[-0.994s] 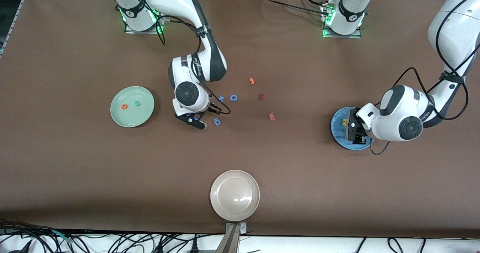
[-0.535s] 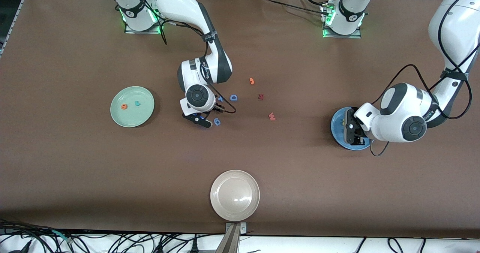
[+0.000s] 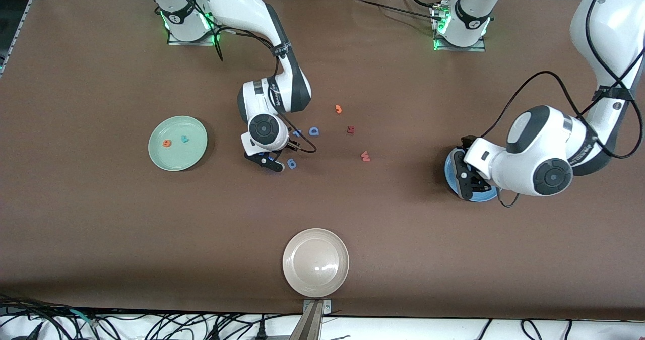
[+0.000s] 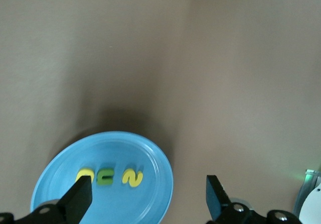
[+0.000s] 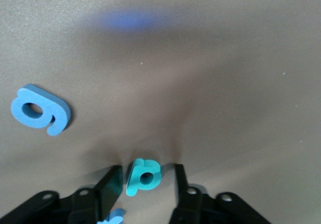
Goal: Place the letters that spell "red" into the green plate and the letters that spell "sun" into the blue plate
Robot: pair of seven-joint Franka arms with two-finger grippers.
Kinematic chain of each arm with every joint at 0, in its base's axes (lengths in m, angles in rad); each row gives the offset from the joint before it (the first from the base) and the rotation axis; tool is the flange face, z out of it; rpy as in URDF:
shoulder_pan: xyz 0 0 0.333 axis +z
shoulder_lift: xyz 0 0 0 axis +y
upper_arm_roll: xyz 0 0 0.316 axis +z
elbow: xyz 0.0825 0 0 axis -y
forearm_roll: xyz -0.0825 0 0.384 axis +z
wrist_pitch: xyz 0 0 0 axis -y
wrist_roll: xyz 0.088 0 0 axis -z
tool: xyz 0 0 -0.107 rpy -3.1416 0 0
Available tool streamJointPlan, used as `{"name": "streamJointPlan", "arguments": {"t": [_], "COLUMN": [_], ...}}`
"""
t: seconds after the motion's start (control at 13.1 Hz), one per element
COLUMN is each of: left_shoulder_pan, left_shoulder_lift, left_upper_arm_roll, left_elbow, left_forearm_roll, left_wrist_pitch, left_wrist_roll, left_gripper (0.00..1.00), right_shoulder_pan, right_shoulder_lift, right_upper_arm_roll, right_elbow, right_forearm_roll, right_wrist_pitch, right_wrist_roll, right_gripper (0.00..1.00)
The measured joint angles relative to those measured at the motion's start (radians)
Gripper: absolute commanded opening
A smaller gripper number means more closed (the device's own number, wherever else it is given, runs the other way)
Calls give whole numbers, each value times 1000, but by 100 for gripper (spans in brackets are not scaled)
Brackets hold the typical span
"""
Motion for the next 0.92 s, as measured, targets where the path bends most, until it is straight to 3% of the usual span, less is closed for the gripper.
{"name": "streamJointPlan", "arguments": {"t": [0.23,0.61,0.69,0.76,0.92], "left_shoulder_pan": [1,-2,-19,-64,-216], "left_shoulder_lift": [-64,-265,-311,-358,-435], "left_upper_arm_roll": [-3,-2,24,90,312], "left_elbow": [42,47,43,40,33], "left_forearm_roll": [-34,-115,-143,-176,-255], "left_wrist_pitch": [-50,-145,-152,-157,-160], "left_wrist_roll": [-59,-229,-268,-294,-302], "left_gripper": [100,100,100,100,100], "right_shoulder_pan": [-2,-5,-5,-5,-6], "right_shoulder_lift": [-6,-5,-6,-10,-24], "right_upper_arm_roll": [-5,-31,-48,-70,-132], "right_elbow": [-1,0,1,3,9], "right_forearm_roll": [0,1,1,1,1], "right_wrist_pitch": [-7,-23,-33,-47,-96], "right_wrist_roll": [0,-1,-6,-22,-80], "right_gripper": [4,0,0,0,0]}}
